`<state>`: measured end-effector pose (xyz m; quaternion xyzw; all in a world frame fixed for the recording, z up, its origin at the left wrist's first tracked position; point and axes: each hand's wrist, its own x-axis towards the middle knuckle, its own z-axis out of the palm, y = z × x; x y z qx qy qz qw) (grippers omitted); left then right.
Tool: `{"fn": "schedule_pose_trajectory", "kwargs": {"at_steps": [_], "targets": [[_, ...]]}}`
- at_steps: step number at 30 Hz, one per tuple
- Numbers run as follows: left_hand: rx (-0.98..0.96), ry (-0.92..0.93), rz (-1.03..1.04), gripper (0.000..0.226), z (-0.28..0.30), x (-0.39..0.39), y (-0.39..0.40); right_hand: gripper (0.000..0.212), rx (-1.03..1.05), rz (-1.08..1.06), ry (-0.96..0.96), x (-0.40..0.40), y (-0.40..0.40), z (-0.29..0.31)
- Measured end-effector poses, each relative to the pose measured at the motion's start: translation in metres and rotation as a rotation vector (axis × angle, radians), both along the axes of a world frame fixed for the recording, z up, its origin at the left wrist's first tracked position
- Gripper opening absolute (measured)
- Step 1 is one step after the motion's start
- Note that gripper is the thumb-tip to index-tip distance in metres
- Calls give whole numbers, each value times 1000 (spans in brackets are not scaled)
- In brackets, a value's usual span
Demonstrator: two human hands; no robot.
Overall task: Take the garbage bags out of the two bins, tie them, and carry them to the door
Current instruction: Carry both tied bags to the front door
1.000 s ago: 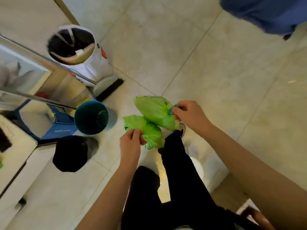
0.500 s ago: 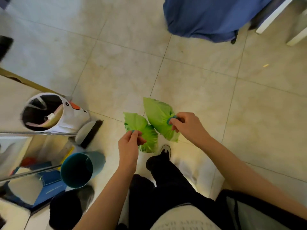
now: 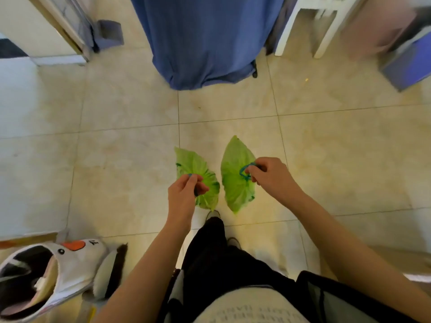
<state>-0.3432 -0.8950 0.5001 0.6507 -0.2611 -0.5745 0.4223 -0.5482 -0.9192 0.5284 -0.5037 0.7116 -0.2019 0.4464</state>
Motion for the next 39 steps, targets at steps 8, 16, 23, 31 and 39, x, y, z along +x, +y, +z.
{"fn": "schedule_pose_trajectory", "kwargs": {"at_steps": [8, 16, 23, 31, 39], "targets": [[-25, -96, -306, 27, 12, -59, -90, 25, 5, -249, 49, -66, -42, 4], [-112, -157, -481, 27, 13, -180, -164, 21, -43, -520, -29, -186, -65, 20], [-187, -231, -527, 26, 19, -302, -204, 22, -37, -615, -122, -293, -73, 23], [-260, -225, -725, 26, 27, -455, -241, 18, -78, -909, -267, -426, -80, 19], [-301, -167, -936, 21, 35, -624, -277, 17, -150, -1161, -300, -581, -87, 26]]}}
